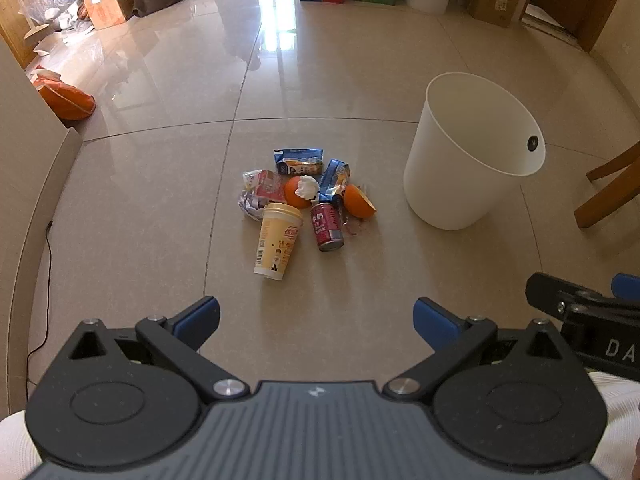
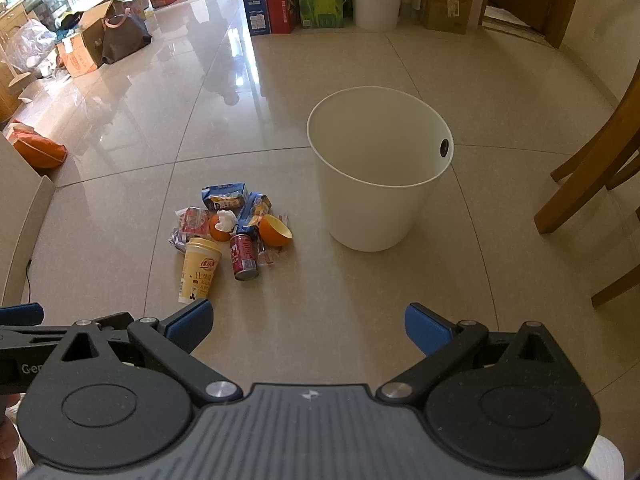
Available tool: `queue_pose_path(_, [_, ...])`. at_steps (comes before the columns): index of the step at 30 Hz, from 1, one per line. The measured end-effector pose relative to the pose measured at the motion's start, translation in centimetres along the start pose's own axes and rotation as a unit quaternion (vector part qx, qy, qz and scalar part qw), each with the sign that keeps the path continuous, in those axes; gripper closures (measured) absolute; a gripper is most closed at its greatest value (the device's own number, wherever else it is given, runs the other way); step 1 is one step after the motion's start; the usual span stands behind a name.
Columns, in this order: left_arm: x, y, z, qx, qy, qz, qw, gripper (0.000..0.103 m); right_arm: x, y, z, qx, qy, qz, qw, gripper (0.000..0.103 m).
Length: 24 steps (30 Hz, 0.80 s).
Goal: Collect trash
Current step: 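Move both tools toward the trash pile and white bin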
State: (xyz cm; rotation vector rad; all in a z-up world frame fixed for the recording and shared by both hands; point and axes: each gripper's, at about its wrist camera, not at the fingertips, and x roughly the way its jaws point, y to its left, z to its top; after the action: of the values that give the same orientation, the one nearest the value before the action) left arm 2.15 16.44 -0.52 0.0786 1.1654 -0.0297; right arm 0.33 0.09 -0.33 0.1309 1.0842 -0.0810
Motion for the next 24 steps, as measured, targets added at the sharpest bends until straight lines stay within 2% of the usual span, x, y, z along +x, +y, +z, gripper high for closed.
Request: queue_pose_path(24, [0.31, 0.05, 0.70, 0.006, 0.009, -0.004, 0.9999, 0.001, 0.92, -0.09, 0.77, -0.001, 0.008, -0.005, 1.000, 0.000])
